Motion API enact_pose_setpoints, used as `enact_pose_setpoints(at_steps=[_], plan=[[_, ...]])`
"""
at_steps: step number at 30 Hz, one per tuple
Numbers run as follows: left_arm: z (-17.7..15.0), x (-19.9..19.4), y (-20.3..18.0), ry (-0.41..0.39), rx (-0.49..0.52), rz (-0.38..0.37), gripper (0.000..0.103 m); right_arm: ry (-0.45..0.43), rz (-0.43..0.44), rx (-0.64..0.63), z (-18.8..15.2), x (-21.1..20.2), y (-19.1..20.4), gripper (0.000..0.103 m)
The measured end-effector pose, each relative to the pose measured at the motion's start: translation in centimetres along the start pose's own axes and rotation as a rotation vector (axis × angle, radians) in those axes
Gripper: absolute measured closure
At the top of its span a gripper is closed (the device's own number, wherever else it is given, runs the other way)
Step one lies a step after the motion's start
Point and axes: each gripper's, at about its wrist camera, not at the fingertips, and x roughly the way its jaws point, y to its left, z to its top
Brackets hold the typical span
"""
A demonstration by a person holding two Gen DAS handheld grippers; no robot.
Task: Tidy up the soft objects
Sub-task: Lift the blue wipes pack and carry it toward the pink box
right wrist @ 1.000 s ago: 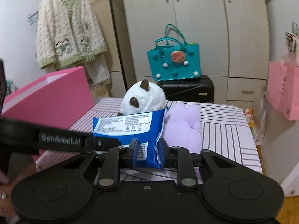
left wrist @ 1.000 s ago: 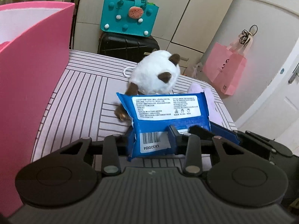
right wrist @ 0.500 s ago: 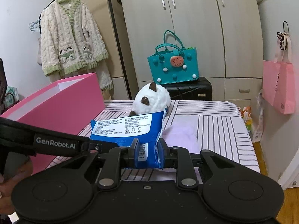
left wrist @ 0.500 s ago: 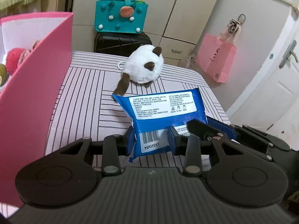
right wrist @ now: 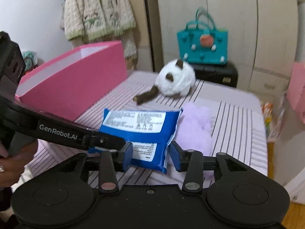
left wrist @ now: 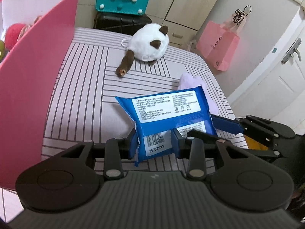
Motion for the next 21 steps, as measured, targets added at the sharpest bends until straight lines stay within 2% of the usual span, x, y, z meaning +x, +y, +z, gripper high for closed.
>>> enact_pose_setpoints(at_steps=[2, 4, 7, 10, 14, 18, 21], plan=[[-0.1, 0.2, 0.2, 0.001, -0.009, 0.000, 0.067, 0.004, -0.001, 0.024, 0.0, 0.0, 0.0, 0.053], [-0.3, 0.3, 0.3, -0.010, -0.024, 0.007, 0.061, -0.006, -0.025, 0.008, -0.3, 0.1, 0.4, 0.053], [-0.3, 0.3, 0.2, -0.022, -0.013, 0.023, 0.060, -0.017, -0.075, -0.090, -0.7, 0.3, 1.8, 0.048], [-0.4, 0.0, 0.1, -0.033, -0.004, 0.026, 0.060, -0.024, -0.084, -0.151, -0.7, 0.4, 2.4, 0.042], [-0.2, -0.1, 0.2, -0.039, -0.002, 0.015, 0.060, -0.043, -0.050, -0.152, -0.3, 0.3, 1.8, 0.040], [0.5, -0.8, -0.5, -0.068, 0.053, 0.016, 0.061, -0.066, -0.006, -0.103, 0.4, -0.4, 1.0, 0.041], [1.0, -2.2, -1.4, -0.102, 0.109, 0.011, 0.060, -0.105, -0.007, -0.113, 1.2, -1.9, 1.3, 0.041]])
